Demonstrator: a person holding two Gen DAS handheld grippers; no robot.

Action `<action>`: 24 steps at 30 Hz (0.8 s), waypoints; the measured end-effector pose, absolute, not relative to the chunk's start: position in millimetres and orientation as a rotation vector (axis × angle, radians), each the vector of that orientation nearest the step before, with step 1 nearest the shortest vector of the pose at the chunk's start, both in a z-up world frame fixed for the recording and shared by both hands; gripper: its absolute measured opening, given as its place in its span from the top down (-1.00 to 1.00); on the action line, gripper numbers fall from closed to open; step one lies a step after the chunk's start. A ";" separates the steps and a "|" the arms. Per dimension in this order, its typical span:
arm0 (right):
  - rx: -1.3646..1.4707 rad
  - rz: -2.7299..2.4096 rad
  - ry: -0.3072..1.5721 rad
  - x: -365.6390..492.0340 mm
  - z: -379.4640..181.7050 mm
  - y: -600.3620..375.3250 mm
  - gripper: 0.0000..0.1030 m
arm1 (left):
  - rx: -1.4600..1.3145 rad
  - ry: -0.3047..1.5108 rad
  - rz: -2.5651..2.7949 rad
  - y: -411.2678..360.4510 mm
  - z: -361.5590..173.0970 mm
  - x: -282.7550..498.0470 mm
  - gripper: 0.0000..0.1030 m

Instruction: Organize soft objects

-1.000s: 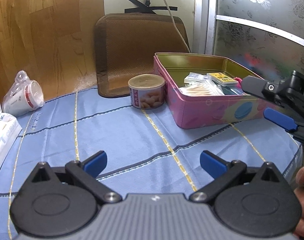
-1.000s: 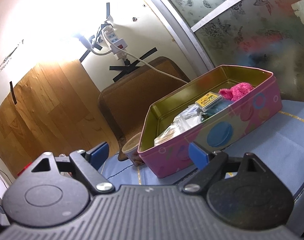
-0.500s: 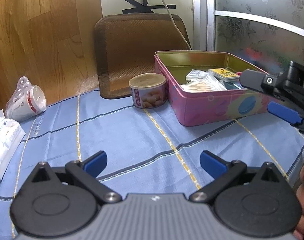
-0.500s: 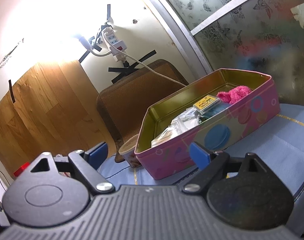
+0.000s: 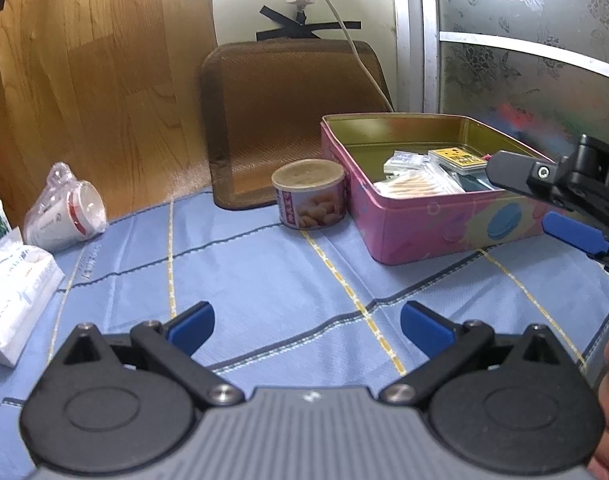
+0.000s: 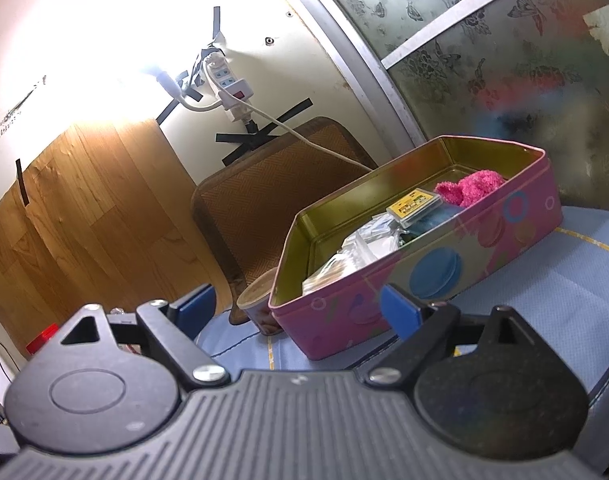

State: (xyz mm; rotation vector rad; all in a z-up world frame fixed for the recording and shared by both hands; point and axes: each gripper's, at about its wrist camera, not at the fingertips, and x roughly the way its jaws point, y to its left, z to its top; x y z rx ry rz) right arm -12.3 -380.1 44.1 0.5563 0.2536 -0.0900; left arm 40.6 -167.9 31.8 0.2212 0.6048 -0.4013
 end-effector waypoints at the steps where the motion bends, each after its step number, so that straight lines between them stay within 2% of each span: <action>1: 0.556 -0.090 0.253 -12.3 44.2 -380.0 -0.78 | 0.225 0.600 -0.398 -167.9 32.0 40.1 -0.99; 24: 0.539 -0.091 0.244 -15.5 45.0 -377.3 -0.78 | 0.204 0.625 -0.368 -157.6 31.7 44.2 -0.99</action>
